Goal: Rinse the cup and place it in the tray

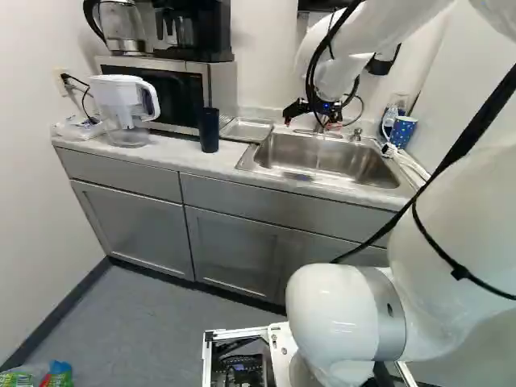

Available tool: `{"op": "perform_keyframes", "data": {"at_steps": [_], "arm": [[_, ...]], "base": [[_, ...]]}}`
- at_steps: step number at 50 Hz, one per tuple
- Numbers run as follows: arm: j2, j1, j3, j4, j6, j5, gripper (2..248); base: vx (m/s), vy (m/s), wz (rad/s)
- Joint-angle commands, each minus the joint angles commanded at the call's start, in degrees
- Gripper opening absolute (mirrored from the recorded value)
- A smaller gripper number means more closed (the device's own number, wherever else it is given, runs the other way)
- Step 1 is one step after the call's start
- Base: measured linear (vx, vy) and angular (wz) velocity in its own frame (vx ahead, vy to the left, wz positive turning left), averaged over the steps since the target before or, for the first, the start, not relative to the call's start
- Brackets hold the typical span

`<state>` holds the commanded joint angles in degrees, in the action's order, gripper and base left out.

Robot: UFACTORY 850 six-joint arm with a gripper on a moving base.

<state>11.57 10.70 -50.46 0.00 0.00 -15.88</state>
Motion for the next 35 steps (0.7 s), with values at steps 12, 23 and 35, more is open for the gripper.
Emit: {"op": "perform_keyframes", "data": {"at_steps": [12, 23, 35], "arm": [[1.9, 2.6, 1.6, 0.0, 0.0, 0.0, 247], [2.8, 4.2, 2.5, 0.0, 0.0, 0.0, 247], [2.8, 4.2, 2.5, 0.0, 0.0, 0.0, 247]], "base": [[0.000, 0.000, 0.000], [0.000, 0.000, 0.000], [0.000, 0.000, 0.000]]}}
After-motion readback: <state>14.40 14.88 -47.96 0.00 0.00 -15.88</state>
